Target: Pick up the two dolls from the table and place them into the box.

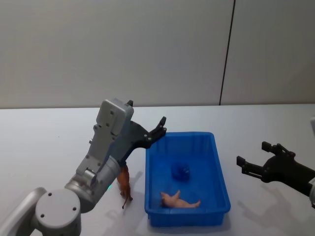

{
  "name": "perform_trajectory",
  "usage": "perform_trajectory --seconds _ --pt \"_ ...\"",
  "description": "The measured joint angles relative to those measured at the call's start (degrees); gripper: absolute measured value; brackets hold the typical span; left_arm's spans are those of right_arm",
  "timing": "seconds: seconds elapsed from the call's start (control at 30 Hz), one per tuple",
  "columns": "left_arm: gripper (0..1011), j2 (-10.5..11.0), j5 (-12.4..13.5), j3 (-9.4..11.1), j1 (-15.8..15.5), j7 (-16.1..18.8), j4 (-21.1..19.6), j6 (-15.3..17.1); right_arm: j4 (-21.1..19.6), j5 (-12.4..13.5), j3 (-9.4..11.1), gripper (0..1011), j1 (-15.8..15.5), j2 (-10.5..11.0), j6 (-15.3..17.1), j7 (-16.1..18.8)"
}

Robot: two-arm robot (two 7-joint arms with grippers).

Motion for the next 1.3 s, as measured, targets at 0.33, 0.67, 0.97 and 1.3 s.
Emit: perform_trajectory --seconds 0.33,0.67,0.97,1.3 --pt "1001 2.56 -1.45 -0.29 3.71 2.99 -3.82 3.52 -0.41 0.59 0.47 1001 -0.85 0.85 -0.69 -0.16" --pt "1001 4.92 -4.92 -0.53 8.09 7.17 -6.88 7.89 -0.61 0.87 0.72 1001 -1.22 1.26 -0.98 -0.22" --pt "1001 5.85 -6.78 -0.69 10.32 8.96 -7.43 10.76 -0.67 0.97 0.81 1001 -1.38 1.42 -1.09 -0.26" --pt "1001 5.79 -8.26 -0.98 11.17 9.13 -5.84 12.92 -0.72 1.04 0.87 1001 -1.43 1.48 -1.15 -0.25"
